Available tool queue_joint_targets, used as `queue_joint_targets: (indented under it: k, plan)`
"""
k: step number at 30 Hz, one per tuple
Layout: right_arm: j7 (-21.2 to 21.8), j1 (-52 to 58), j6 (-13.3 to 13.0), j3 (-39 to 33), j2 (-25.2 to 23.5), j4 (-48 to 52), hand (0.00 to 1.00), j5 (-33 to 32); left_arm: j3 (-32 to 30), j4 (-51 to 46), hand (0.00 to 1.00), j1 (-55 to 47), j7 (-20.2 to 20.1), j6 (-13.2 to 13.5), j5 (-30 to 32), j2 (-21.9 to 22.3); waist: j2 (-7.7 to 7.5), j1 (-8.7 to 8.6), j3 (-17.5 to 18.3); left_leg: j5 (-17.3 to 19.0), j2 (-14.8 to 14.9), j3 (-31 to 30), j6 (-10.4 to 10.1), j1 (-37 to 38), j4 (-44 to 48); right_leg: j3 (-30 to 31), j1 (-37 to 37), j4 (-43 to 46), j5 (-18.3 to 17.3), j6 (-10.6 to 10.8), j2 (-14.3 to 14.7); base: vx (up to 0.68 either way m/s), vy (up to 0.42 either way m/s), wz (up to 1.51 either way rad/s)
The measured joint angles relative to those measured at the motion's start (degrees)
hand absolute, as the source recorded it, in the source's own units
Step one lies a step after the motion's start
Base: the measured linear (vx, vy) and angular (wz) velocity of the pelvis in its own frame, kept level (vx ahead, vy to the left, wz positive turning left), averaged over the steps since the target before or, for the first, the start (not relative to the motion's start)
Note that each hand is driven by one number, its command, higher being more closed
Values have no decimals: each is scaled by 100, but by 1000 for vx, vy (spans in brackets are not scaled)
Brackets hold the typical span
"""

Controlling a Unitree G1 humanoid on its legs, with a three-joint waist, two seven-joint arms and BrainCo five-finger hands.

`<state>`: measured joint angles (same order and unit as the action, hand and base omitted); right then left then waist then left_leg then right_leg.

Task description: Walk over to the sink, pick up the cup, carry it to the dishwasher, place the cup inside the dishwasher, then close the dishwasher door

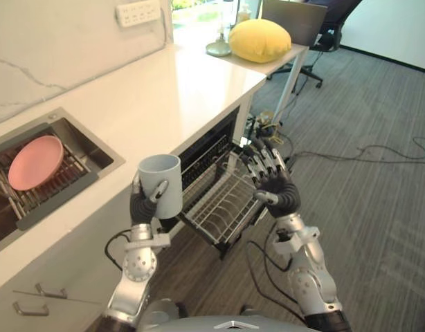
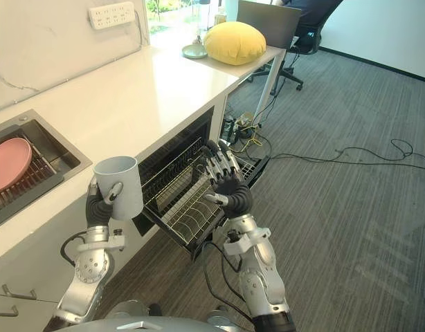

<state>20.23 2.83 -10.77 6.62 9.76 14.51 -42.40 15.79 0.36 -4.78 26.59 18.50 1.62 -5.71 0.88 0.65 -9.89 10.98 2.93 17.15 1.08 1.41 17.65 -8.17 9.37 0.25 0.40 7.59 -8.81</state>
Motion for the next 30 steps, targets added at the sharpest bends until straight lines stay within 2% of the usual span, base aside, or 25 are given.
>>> queue_joint_targets:
  k: [5,6,7,10,11,13,14,15,16,17,19,21,24,25,30]
  plan:
    - [-406,-15,60,184,39,4,0,43,421,-204,100,124,157,-133,419,17,-126,21,138,-38,-103,-9,-25,73,-362,-41,-66,-1,-156,-48,-48,-4,-1,1]
    - [-489,-11,84,234,25,2,0,209,577,-222,100,160,183,-161,651,22,-166,24,179,-33,-134,-34,-17,62,-365,-50,-144,147,-225,-74,-68,100,19,4]
    - [-568,-6,99,292,3,0,0,266,695,-221,100,220,191,-212,762,26,-191,28,176,-8,-142,-56,3,53,-344,-55,-248,388,-364,-124,-91,104,19,8]
    - [-662,24,106,456,-83,-91,0,370,871,-213,100,374,211,-303,1041,89,-232,4,170,27,-109,-83,88,168,-286,-50,-897,1920,-636,-268,-200,81,28,3]
    - [-660,13,116,508,-149,-248,0,408,897,-206,100,418,280,-330,1134,71,-250,-37,177,-7,-74,-71,139,317,-359,-58,-1084,2408,-689,-442,-291,84,36,6]
    - [-659,7,150,619,-257,-435,0,456,910,-199,100,531,397,-335,1290,-16,-360,-59,250,-16,-68,-69,152,380,-383,-59,-1174,2282,-859,-524,-334,86,0,8]
    - [-658,7,233,698,-306,-453,0,466,891,-186,100,642,454,-341,1345,-65,-384,-43,259,-14,-58,-76,148,358,-385,-19,-1255,1973,-755,-575,-340,59,-58,5]
    - [-665,0,247,723,-326,-451,0,478,890,-185,100,702,487,-352,1345,-98,-478,-30,293,1,-42,-87,120,367,-369,-4,-1254,1797,-580,-595,-332,26,-90,7]
    - [-677,-12,254,785,-357,-447,0,538,893,-169,100,788,559,-359,1359,-166,-521,-22,293,69,-36,-136,13,371,-297,119,-1249,1561,-42,-368,-276,28,-114,2]
    - [-724,-22,254,850,-339,-445,0,599,903,-142,100,799,619,-368,1450,-164,-459,-29,304,118,55,-169,-56,367,-276,281,-1123,1420,38,-259,-170,8,-90,-5]
    - [-847,-70,257,908,-325,-441,0,643,917,-141,100,819,738,-375,1611,-154,-468,2,311,135,94,-145,-120,336,-284,278,-1011,1104,26,-242,-112,-23,-90,-14]
    - [-911,-113,275,898,-321,-438,0,642,934,-137,100,846,853,-384,1843,-131,-523,4,319,143,78,-138,-177,257,-291,263,-883,766,1,-49,-111,-57,-87,-6]
    - [-934,-219,456,908,-199,-429,0,641,920,-130,100,873,1051,-392,1895,-66,-530,22,337,64,116,-153,-239,297,-422,232,-821,553,23,-92,-11,-40,-65,-2]
    - [-978,-287,508,913,-197,-428,0,641,901,-130,100,873,1060,-390,1891,-57,-539,48,342,33,158,-150,-293,332,-426,200,-766,455,62,-122,27,-8,-63,0]
    - [-1107,-493,683,1045,-198,-408,0,690,901,-130,100,871,1075,-369,1893,-46,-607,124,395,78,268,-163,-309,288,-275,146,-597,162,279,-92,152,38,-27,-1]
